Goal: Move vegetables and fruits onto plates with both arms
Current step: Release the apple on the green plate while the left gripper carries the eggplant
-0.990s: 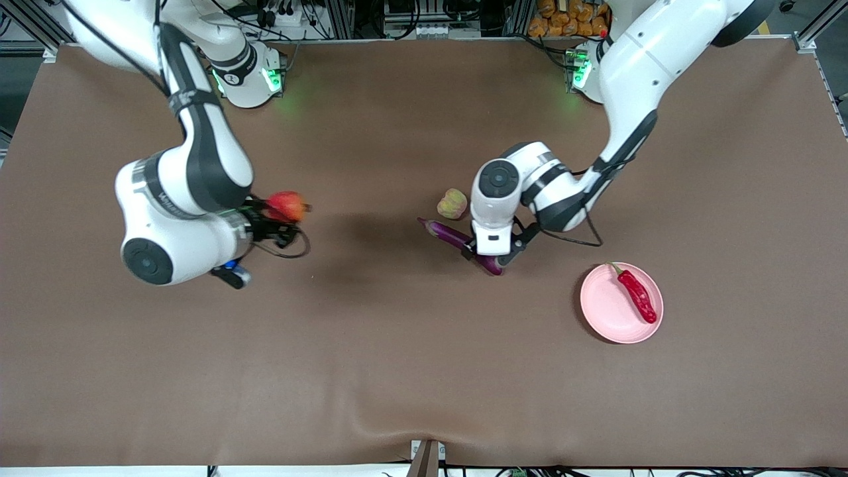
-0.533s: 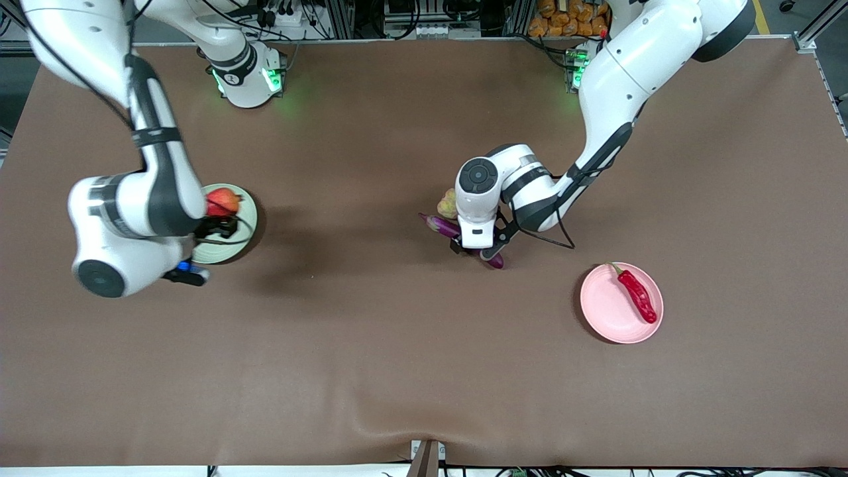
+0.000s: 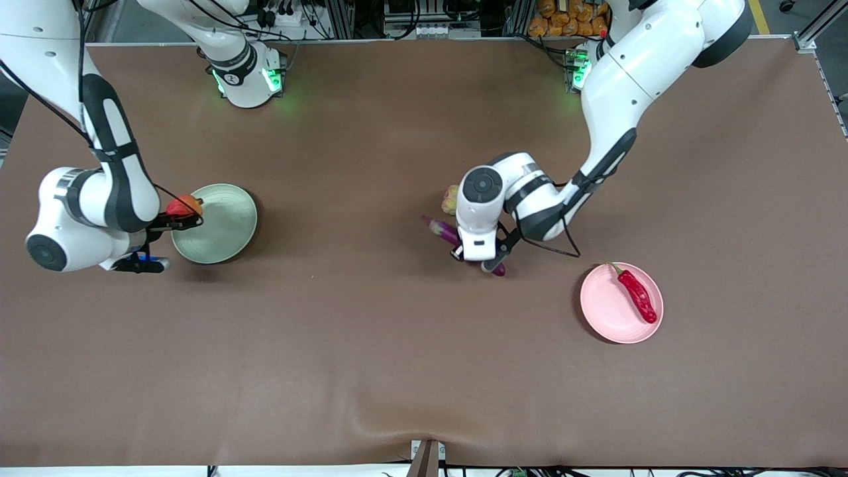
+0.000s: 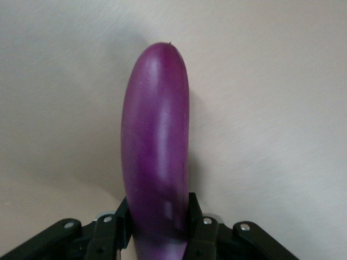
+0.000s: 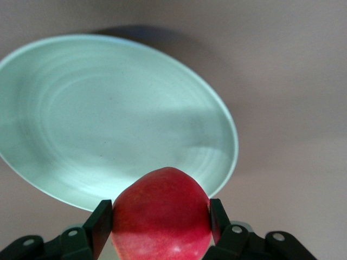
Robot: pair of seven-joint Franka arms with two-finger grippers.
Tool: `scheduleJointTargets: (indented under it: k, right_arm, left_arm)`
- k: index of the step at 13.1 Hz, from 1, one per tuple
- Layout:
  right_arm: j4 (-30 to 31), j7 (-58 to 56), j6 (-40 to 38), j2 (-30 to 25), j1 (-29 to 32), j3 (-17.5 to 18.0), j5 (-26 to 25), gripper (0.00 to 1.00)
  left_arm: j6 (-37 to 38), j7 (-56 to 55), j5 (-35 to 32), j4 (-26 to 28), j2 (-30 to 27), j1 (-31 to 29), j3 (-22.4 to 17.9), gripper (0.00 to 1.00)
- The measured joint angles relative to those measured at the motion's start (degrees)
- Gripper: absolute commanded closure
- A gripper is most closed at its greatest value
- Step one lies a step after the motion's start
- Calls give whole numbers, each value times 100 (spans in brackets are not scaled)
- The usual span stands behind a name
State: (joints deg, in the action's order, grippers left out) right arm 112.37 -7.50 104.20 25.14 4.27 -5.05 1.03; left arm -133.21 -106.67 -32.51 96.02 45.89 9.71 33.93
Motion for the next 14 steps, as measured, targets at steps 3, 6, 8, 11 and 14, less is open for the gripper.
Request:
scheduleJointTargets:
  k: [3, 6, 8, 11, 14]
  right_arm:
    - [244, 10, 317, -7, -3, 83, 50, 0]
    - [267, 10, 117, -59, -4, 84, 366, 0]
    - [66, 61, -496, -172, -17, 90, 825, 0]
    - [-234, 805, -1125, -308, -137, 160, 1760, 0]
    - [-337, 2212, -1091, -411, -927, 222, 2570, 0]
  left_arm:
    - [50, 385, 535, -666, 40, -109, -13, 100]
    - [585, 1065, 631, -1165, 19, -361, 7, 100]
    - [952, 2076, 708, -1302, -28, -743, 133, 100]
    - [1170, 3656, 756, -1315, -58, -1743, 457, 100]
    - [1288, 5161, 770, -1310, -58, -2410, 495, 100]
